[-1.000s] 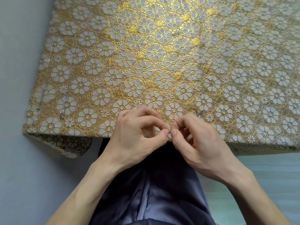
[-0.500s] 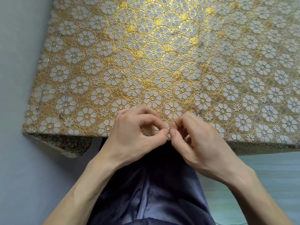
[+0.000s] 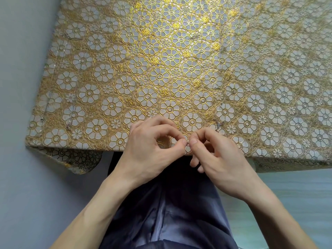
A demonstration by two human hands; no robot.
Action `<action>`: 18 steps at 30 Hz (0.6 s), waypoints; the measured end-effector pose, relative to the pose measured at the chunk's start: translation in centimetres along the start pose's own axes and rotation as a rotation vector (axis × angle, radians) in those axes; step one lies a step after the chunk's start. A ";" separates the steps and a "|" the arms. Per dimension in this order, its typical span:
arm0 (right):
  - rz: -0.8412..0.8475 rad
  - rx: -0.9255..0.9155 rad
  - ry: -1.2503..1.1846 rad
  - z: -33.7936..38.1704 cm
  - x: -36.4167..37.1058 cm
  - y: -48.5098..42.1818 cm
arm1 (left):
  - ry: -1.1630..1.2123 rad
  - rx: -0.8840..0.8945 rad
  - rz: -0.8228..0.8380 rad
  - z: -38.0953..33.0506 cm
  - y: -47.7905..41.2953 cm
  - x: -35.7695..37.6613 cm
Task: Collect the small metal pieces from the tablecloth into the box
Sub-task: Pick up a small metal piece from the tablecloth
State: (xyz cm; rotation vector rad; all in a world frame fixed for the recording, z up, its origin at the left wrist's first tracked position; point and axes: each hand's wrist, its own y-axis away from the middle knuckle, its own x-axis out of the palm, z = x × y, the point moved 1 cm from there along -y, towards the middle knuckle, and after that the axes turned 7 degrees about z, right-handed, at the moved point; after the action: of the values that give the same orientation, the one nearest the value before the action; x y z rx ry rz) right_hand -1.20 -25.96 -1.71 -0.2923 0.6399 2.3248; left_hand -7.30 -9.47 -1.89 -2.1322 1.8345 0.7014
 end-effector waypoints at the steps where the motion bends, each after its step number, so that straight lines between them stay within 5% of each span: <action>1: -0.018 0.008 -0.014 -0.1 0.1 0.1 | 0.017 -0.004 -0.001 0.0 -0.1 0.0; 7: -0.292 -0.278 0.292 0.7 -0.2 0.7 | 0.067 -0.023 -0.008 0.0 -0.4 -0.1; 18: -0.283 -0.337 0.567 0.3 0.2 0.5 | 0.029 -0.019 -0.012 -0.2 -0.2 0.1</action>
State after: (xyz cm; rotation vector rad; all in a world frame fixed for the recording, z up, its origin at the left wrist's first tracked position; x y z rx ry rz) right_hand -1.72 -26.01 -1.35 -1.1480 0.4224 2.0614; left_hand -7.03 -9.62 -1.76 -2.1743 1.8353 0.6918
